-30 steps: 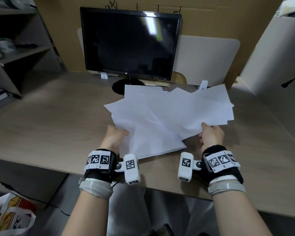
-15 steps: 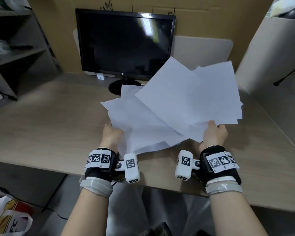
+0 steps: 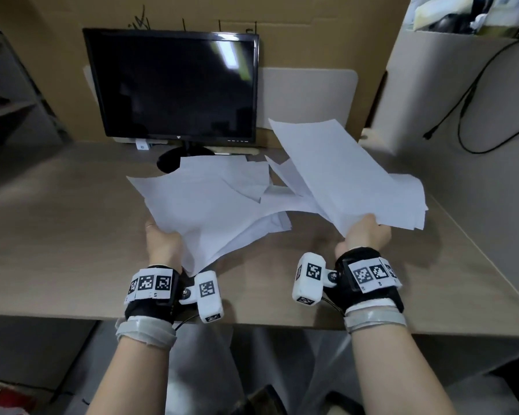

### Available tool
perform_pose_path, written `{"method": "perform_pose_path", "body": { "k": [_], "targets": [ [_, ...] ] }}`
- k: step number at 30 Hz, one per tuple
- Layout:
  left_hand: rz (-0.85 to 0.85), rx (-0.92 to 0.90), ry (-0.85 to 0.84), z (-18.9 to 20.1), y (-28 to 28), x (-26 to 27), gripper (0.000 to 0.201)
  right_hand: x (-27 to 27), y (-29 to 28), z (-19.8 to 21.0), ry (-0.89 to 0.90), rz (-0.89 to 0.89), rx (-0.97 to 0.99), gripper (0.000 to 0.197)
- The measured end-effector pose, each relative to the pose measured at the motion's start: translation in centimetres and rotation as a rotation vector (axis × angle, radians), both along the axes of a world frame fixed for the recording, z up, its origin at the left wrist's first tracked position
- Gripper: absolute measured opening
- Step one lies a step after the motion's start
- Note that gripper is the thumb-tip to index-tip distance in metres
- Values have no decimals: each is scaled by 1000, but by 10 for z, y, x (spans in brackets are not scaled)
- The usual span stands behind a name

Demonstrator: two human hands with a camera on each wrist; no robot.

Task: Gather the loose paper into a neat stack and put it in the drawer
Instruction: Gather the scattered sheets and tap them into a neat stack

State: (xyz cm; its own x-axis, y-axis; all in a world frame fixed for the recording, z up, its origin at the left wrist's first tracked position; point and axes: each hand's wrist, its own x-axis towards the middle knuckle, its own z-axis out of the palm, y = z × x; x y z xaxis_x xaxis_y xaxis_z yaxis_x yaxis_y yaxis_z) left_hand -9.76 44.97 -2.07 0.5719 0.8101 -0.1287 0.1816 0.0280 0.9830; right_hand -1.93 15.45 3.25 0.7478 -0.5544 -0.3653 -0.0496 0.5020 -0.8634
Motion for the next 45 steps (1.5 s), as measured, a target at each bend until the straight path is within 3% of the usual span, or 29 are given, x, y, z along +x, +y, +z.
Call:
{"method": "perform_pose_path", "body": {
  "k": [4, 8, 11, 18, 19, 22, 23, 27, 31, 34, 37, 39, 41, 45],
  "targets": [
    [97, 9, 8, 2, -7, 2, 58, -3, -12, 7, -25, -38, 67, 24],
    [59, 39, 23, 6, -21, 9, 57, 0, -30, 8, -27, -29, 67, 27],
    [-24, 59, 33, 6, -29, 17, 50, 2, -31, 10, -3, 73, 52, 11],
    [-175, -65, -71, 9, -26, 12, 36, -7, 9, 12, -31, 420, -7, 16],
    [-191, -72, -102, 8, -23, 10, 43, -7, 16, 15, -39, 449, -12, 18],
    [-245, -131, -158, 8, -17, 0, 93, -7, 43, 26, -70, 519, -34, 18],
    [-271, -153, -162, 8, -14, -3, 95, -6, 52, 32, -72, 539, -49, 17],
    [-394, -363, -147, 23, 0, -15, 40, -3, 90, 46, -70, 606, -151, 11],
    [-432, -546, -217, 26, 22, -24, 68, 0, 118, 40, -28, 687, -222, 28],
    [-408, -572, -254, 22, 32, -22, 72, 4, 120, 29, 8, 702, -217, 30],
    [-273, -566, -256, 18, 36, -18, 67, 11, 114, 23, 34, 699, -203, 24],
    [-282, -514, -222, 14, 37, -15, 55, 12, 110, 21, 45, 698, -219, 11],
    [-302, -477, -188, 13, 36, -14, 44, 16, 106, 14, 60, 693, -235, 23],
    [-322, -445, -113, 17, 32, -11, 37, 19, 97, -1, 74, 646, -65, 9]
  ]
}}
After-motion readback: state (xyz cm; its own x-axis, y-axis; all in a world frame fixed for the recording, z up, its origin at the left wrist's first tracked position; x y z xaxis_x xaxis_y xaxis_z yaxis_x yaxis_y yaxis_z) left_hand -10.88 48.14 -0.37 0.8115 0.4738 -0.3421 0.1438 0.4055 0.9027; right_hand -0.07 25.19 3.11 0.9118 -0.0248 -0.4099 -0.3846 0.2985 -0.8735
